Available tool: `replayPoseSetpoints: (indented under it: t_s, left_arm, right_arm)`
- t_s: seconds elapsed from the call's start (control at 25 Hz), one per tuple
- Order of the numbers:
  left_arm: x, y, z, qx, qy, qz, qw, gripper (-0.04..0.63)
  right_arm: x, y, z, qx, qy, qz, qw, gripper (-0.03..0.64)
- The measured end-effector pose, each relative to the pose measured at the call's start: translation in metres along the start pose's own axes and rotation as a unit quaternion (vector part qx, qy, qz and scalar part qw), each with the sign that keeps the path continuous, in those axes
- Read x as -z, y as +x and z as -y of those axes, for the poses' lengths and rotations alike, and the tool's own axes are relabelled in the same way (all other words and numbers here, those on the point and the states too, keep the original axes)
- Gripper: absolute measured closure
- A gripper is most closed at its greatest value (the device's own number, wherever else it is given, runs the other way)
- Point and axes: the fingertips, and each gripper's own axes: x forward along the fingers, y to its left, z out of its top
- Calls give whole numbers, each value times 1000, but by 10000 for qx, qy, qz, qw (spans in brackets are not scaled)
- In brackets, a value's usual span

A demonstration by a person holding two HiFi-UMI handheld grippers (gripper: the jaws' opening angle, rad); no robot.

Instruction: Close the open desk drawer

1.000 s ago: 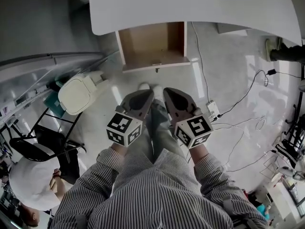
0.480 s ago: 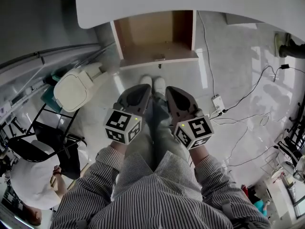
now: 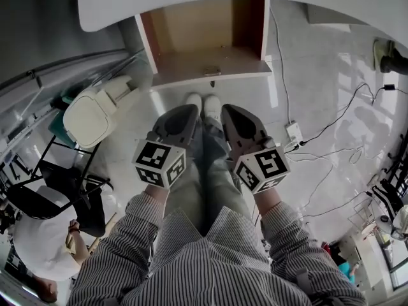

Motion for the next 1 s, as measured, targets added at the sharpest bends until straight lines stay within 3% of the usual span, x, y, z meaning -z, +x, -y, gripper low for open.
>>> replayPoseSetpoints:
  t_s: [0.44,0.72,1.0]
  left_arm:
    - [7,24,-14,-123,-123,189,9997,583]
    - [3,32,-28,-251,-204,361,9988,583]
    - [-6,41,-41,-515,-217,616,9965,583]
  right_arm:
    - [12,17,26,22,-73,-56,10000,600]
    - [10,25,50,521,-79,45,9986,600]
    - [3,41,59,541,-61,190,9983,600]
